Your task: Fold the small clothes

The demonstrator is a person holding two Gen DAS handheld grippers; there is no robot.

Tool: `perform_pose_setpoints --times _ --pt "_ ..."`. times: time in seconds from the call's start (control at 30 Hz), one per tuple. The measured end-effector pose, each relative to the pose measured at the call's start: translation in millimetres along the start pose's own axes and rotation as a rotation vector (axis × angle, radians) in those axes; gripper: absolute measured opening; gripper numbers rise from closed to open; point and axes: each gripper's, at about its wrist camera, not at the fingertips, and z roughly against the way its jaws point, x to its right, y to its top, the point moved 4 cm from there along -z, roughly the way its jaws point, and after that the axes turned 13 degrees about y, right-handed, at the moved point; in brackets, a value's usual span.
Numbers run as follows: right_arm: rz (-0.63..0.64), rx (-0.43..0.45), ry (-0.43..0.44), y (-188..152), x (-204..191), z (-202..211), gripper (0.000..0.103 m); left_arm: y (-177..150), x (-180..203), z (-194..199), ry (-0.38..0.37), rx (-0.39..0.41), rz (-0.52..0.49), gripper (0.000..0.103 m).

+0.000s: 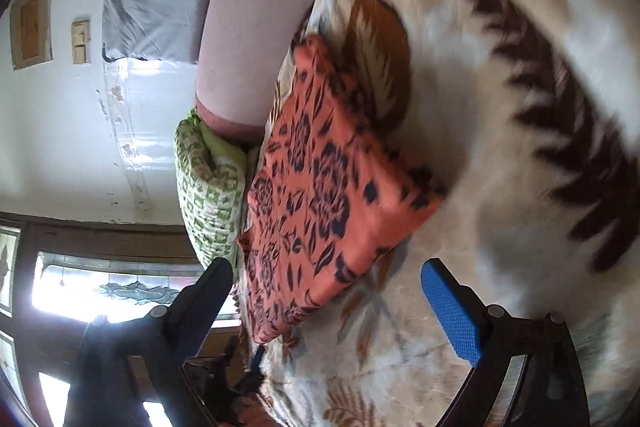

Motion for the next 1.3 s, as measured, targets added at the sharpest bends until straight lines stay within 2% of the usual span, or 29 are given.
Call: perform_pose_setpoints --times 0.07,0.2,0.27,0.33,0.47,0.57,0.67,0.73,0.77,0.8,0.87,0.97,1.1,1.17,1.3 --pt "-0.003 0.023 -0.003 -0.9 5.2 -6.5 0.095 3.7 -10.5 -10.2 -0.027 -0.029 0.068 0.069" --pt "-0.046 0.014 -0.024 1.7 21.6 -23.9 0.078 9.8 -25.0 -23.7 -0.046 -0.066 0.141 0.069" --pt "-0.035 0.036 -0.026 6.6 21.4 -30.8 0.077 13.2 -28.8 -32.6 -0.076 -0.087 0.179 0.069" --pt "-0.008 0.05 -0.021 10.5 17.1 -40.3 0.077 18.7 -31.1 -36.3 -0.102 -0.07 0.22 0.069" --pt "0.042 0.069 -0.035 15.0 12.4 -58.5 0.077 26.3 -26.5 -39.9 -0.125 -0.027 0.238 0.071" --pt "0.083 0.068 -0.044 18.8 5.1 -74.1 0.077 32.3 -24.8 -40.0 -0.169 0.017 0.27 0.07" --pt "0.132 0.094 -0.051 24.4 -0.4 -85.9 0.077 39.1 -23.0 -43.9 -0.173 0.037 0.272 0.069" --pt "0.169 0.1 -0.071 26.6 -2.9 -92.3 0.07 42.7 -24.2 -44.5 -0.167 0.054 0.26 0.069" --pt "0.183 0.094 -0.098 28.0 -1.5 -95.9 0.045 44.1 -22.9 -45.6 -0.154 0.061 0.245 0.057" --pt "0.183 0.084 -0.128 29.9 3.4 -99.6 0.022 45.5 -23.8 -47.1 -0.125 0.068 0.226 0.027" --pt "0.166 0.093 -0.13 29.6 9.0 -101.3 0.021 46.4 -28.4 -50.5 -0.121 0.062 0.221 0.023" --pt "0.216 0.101 -0.149 25.4 -2.1 -98.5 0.019 44.0 -29.8 -46.1 -0.122 0.078 0.202 0.018" --pt "0.252 0.133 -0.126 12.7 -18.7 -83.2 0.017 39.0 -25.3 -21.8 -0.154 0.125 0.17 0.016" --pt "0.266 0.139 -0.136 3.2 -22.2 -72.4 0.017 28.6 -26.9 -7.4 -0.163 0.124 0.166 0.016" --pt "0.254 0.109 -0.166 -17.1 -24.8 -44.8 0.017 -3.0 -40.2 15.7 -0.134 0.094 0.173 0.016"
